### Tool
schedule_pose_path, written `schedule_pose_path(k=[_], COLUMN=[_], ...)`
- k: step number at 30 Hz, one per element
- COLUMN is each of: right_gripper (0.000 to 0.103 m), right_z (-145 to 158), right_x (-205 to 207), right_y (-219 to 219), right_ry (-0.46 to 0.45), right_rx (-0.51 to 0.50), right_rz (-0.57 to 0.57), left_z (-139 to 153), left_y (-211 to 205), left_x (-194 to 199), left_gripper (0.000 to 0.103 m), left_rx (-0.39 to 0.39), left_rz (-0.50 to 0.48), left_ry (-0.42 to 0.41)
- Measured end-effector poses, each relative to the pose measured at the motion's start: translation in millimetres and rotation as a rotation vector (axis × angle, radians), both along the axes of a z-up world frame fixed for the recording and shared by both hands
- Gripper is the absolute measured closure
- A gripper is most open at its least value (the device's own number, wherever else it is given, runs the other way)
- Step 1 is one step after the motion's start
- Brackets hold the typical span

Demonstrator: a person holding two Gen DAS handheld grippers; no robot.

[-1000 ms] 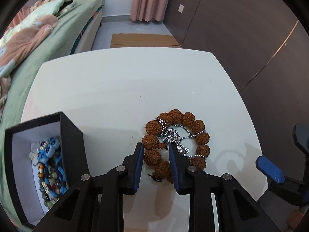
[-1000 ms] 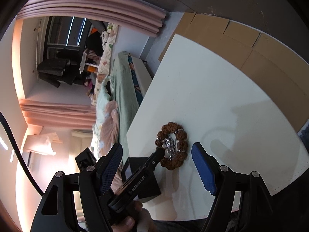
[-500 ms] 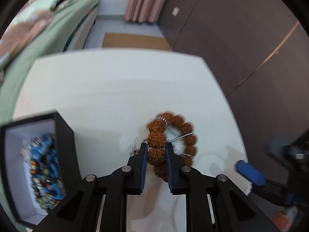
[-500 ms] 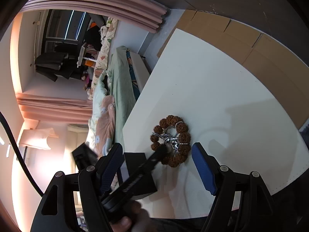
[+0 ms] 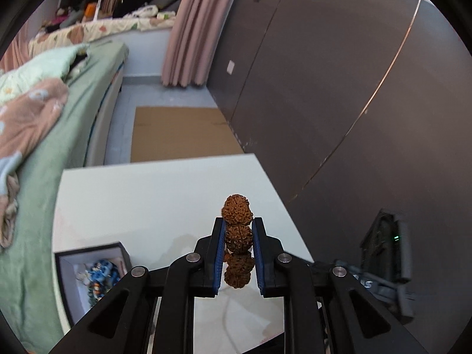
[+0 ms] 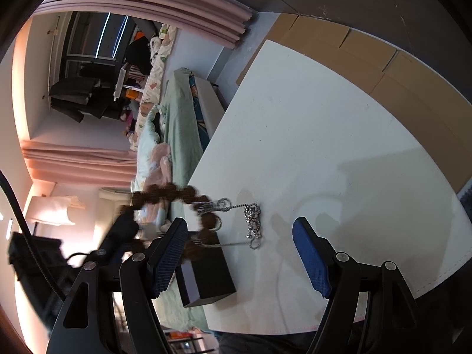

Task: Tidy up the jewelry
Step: 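Lift the brown bracelet and carry it over the black box with the left gripper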

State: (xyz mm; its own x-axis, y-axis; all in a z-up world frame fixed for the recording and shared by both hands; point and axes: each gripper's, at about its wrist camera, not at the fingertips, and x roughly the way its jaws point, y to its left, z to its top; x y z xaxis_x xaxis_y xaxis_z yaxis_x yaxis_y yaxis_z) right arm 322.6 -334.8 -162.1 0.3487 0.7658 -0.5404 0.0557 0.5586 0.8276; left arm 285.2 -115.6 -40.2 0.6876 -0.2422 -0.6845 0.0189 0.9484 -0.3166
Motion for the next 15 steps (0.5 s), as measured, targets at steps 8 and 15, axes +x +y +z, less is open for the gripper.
schedule_pose_path(k=[8, 15], right_gripper=[0.029, 0.029], right_z=[-1.5, -2.4], right_x=[-1.1, -0.8], right_y=[9.9, 29.1], right_ry=[0.001, -0.001], right_rx=[-0.031, -0.088], right_rz=[0.003, 0.035], left_z=[21.6, 34.3], left_y=[16.4, 35.0], left_x=[-13.0, -24.2], left_gripper=[0.084, 0.084], left_rx=[0.009, 0.005], left_rz=[0.035, 0.062], left_ry=[-0.051, -0.073])
